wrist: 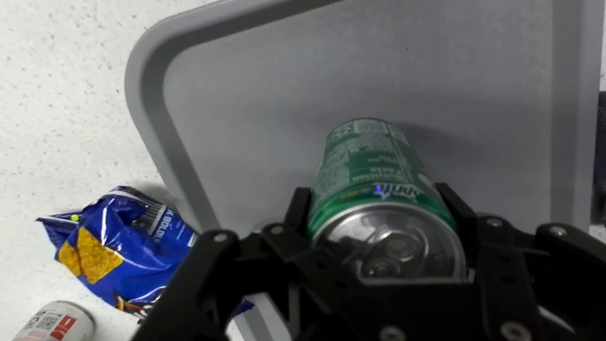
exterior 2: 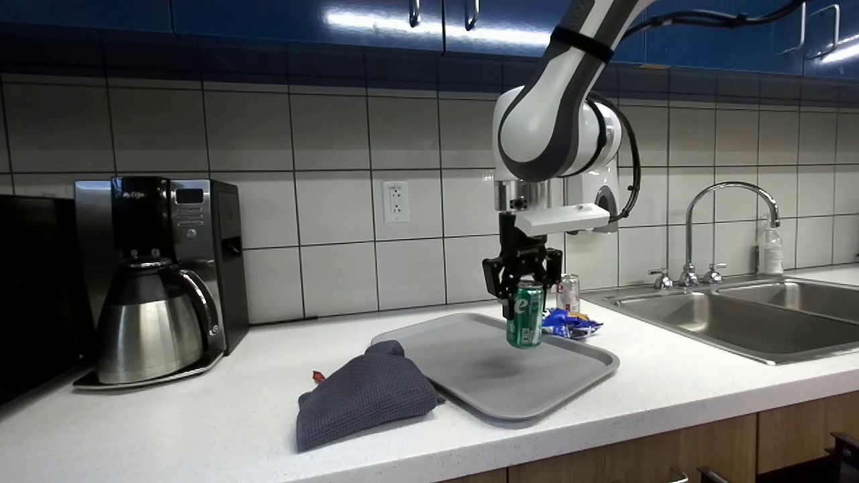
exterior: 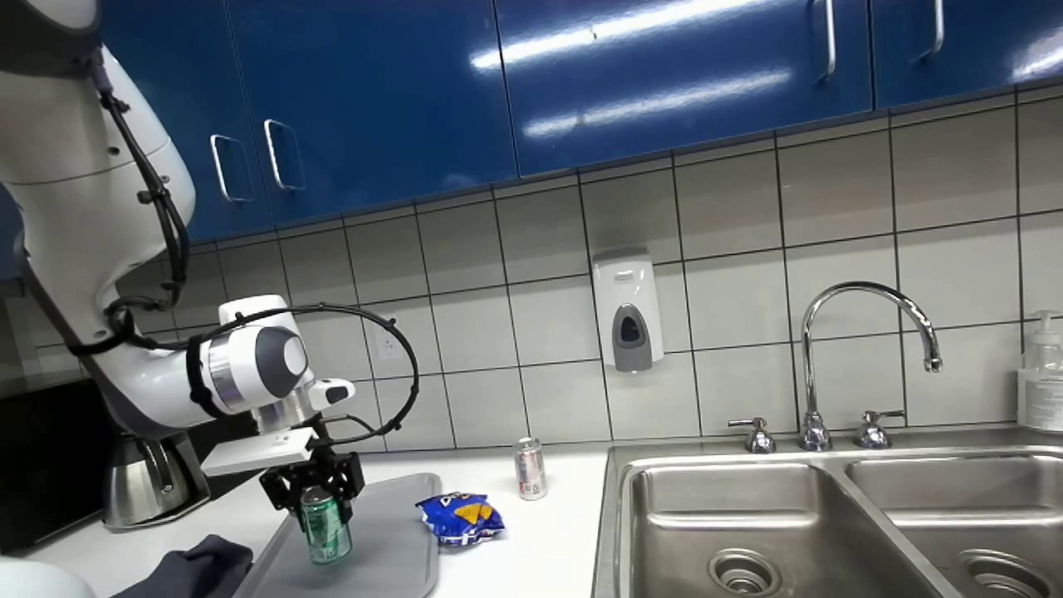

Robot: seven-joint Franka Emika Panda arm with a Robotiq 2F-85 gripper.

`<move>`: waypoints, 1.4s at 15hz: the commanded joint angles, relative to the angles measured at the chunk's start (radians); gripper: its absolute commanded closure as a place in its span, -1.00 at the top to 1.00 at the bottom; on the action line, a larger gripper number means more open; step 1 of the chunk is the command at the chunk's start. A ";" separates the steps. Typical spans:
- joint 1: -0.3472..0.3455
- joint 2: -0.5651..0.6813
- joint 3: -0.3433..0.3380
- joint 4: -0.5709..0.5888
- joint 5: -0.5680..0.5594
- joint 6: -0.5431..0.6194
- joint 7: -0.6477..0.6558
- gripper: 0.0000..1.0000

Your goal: Put the green and gray cans on the tray

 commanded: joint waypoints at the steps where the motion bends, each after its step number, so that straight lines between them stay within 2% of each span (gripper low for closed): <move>1: 0.000 0.007 0.008 0.016 0.022 -0.030 -0.024 -0.20; 9: 0.001 0.019 0.006 0.013 0.026 -0.029 -0.036 -0.20; 10: 0.001 0.020 0.006 0.013 0.025 -0.031 -0.037 0.58; 11: 0.001 0.020 0.006 0.012 0.021 -0.032 -0.035 0.82; 12: 0.001 0.020 0.006 0.012 0.022 -0.032 -0.036 0.94; 13: 0.001 0.020 0.005 0.010 0.022 -0.032 -0.036 1.00; 21: -0.012 -0.023 -0.010 -0.003 0.013 -0.020 -0.019 1.00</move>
